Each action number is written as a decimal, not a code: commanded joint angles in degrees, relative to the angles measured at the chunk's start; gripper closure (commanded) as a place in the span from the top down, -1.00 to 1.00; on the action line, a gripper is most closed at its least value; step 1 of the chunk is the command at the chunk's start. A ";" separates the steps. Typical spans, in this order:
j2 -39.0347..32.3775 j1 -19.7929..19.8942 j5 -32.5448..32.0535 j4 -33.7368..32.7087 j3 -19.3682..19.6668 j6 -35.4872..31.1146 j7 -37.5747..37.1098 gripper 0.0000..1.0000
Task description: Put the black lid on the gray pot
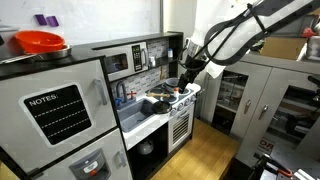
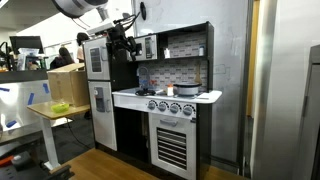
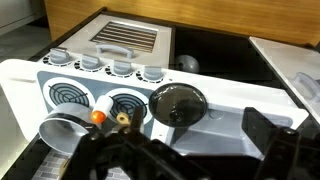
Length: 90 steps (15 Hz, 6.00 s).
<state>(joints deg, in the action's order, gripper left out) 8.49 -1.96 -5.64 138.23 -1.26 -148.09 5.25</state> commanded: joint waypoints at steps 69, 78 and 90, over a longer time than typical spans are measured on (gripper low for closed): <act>-36.68 9.04 12.87 -21.57 -9.35 -20.35 11.25 -0.83; -26.06 7.04 10.77 -13.73 -4.68 -18.83 8.75 -0.83; -16.36 14.02 19.11 -9.09 -0.01 -17.13 25.02 -0.83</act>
<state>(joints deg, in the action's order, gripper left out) -7.10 9.20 7.08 129.31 0.26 -164.79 21.84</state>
